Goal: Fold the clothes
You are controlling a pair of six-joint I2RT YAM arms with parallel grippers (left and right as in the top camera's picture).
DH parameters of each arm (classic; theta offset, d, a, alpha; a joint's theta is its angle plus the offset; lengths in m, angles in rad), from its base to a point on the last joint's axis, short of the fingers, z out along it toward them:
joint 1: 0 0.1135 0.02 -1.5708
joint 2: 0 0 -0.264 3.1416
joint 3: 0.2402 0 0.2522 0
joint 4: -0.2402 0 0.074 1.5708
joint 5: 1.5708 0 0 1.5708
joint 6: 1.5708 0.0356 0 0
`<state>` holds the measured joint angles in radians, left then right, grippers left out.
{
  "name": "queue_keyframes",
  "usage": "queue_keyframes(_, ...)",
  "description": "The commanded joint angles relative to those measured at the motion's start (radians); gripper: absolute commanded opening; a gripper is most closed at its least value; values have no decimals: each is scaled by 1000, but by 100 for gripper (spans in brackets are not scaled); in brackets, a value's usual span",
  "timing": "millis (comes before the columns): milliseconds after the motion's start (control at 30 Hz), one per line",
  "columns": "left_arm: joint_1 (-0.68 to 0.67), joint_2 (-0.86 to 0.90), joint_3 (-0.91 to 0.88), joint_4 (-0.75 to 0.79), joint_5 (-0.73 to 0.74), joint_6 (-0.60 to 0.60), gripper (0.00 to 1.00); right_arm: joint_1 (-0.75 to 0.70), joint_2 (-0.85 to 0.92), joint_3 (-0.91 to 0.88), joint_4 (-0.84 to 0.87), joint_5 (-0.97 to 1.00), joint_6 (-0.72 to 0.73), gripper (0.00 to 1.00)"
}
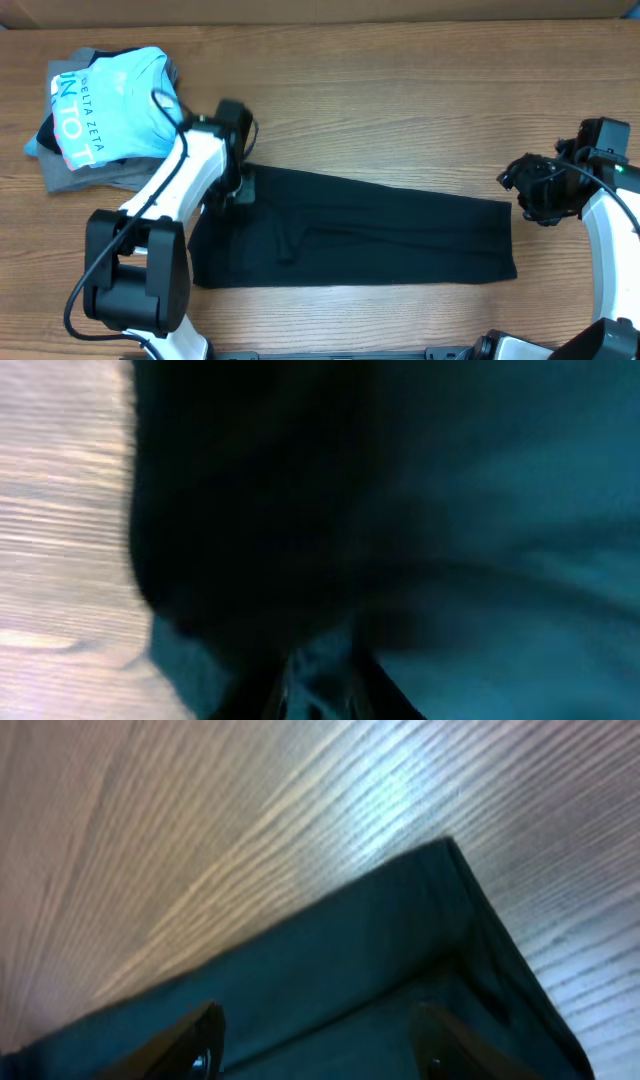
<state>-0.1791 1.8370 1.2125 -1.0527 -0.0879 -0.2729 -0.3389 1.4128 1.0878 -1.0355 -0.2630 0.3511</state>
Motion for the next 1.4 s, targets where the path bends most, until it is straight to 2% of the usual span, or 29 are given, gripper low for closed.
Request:
queue_keyframes(0, 31, 7, -93, 55, 11, -38, 21, -3, -2, 13, -16, -8, -50, 63)
queue_keyframes(133, 75, 7, -143, 72, 2, -72, 19, -3, 7, 8, -44, -8, -50, 63)
queue_keyframes(267, 130, 7, -144, 84, 2, -84, 21, -3, 23, -41, -13, -12, -49, 62)
queue_keyframes(533, 166, 6, -144, 138, 84, -45, 20, -2, 156, -155, 203, -27, 36, 48)
queue_keyframes(633, 164, 6, -144, 142, 108, -37, 20, -3, 218, -156, 206, -18, 34, 54)
queue_keyframes(1100, 164, 6, -144, 141, 108, -32, 24, -5, 198, -123, 7, 35, 8, 56)
queue_keyframes(1367, 164, 6, -144, 142, 108, -26, 25, -5, 142, -100, -132, -30, -90, 59)
